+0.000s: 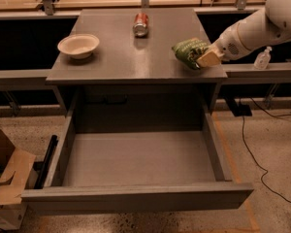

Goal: Place green jalapeno chip bag into top drawer

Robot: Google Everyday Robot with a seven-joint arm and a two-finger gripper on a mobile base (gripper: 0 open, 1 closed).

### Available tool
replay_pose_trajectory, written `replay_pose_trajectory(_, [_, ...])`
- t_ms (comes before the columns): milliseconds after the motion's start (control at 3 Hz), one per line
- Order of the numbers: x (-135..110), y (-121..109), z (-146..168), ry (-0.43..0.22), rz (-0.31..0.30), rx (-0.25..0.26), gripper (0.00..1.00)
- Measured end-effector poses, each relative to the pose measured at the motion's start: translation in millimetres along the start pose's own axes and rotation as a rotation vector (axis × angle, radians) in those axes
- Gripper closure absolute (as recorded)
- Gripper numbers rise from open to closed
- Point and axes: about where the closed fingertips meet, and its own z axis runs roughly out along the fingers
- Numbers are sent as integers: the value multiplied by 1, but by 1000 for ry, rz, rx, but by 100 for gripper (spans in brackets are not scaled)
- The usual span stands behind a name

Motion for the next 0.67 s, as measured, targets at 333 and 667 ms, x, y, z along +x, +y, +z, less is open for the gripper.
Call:
replay_pose_trajectory(333, [0,67,-22,12,-49,-85,100])
replay_pose_trajectory(667, [15,146,-35,71,-73,-191,100])
